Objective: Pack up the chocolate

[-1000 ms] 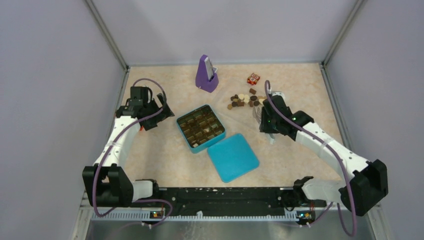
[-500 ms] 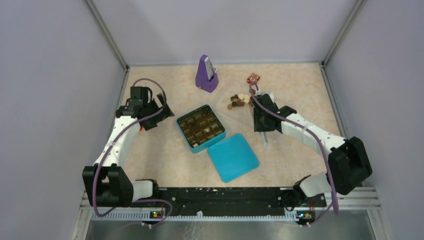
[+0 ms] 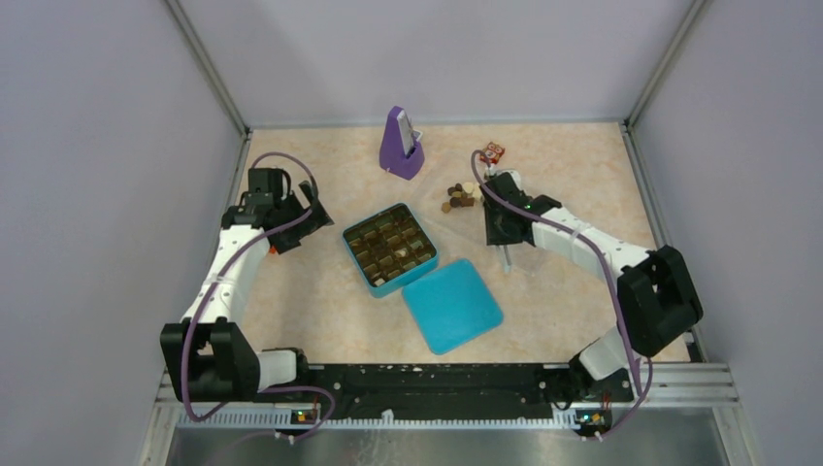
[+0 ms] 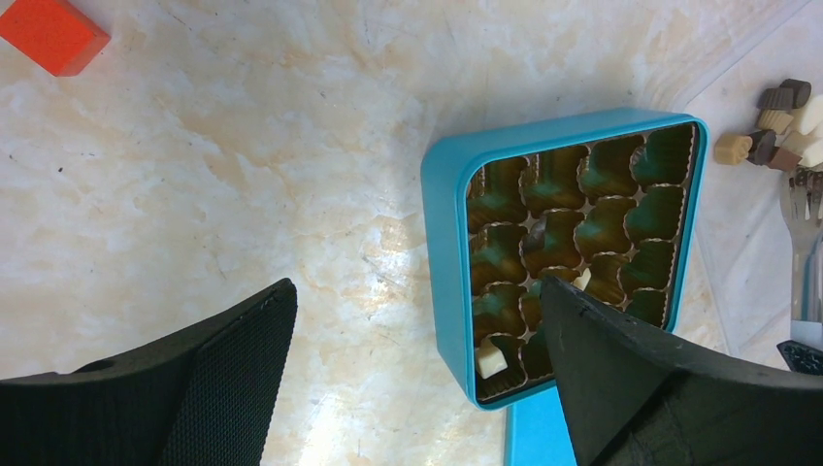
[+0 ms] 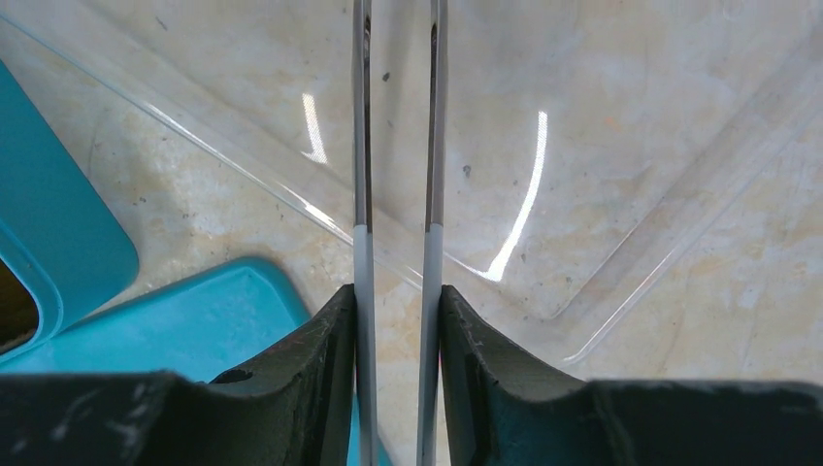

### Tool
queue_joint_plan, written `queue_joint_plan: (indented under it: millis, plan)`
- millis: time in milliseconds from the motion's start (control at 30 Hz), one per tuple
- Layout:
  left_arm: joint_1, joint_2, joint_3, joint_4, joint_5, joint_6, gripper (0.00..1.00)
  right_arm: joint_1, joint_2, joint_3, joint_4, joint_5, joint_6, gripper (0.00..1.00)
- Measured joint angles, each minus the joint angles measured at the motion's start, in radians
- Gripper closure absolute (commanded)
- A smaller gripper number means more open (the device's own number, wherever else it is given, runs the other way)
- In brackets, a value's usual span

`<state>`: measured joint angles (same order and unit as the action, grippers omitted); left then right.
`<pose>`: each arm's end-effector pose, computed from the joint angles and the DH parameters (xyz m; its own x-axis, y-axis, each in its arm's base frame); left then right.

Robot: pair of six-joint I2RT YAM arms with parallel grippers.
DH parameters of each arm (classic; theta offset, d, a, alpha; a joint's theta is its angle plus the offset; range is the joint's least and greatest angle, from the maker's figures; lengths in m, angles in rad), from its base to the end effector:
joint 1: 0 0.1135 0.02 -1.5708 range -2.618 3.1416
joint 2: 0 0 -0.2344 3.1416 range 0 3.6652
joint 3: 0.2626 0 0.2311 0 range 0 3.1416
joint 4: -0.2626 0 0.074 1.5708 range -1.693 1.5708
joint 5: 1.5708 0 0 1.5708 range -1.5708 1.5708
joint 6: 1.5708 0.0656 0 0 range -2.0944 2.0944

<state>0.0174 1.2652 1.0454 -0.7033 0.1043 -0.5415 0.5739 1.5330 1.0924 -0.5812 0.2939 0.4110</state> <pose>0.2645 -0.0022 0.2359 -0.7067 -0.5250 -0.4742 -0.3720 0.8459 -0.3821 0.2706 0.1523 0.1901 -0.8136 -0.0706 -0.5771 -0.0738 0.9971 -0.0181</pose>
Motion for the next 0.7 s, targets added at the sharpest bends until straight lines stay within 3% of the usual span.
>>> queue_joint_plan:
  millis: [100,433,700]
  plan:
    - [0.0,0.0,0.0,0.0,0.0,0.002,0.01,0.0,0.011,0.01,0.003,0.007,-0.003,0.7]
    - [0.001,0.0,0.0,0.0,0.0,0.003,0.01,0.0,-0.003,0.023,-0.017,0.014,-0.008,1.0]
    - [0.001,0.0,0.0,0.0,0.004,0.003,0.01,0.0,-0.164,0.023,-0.075,-0.013,-0.006,1.0]
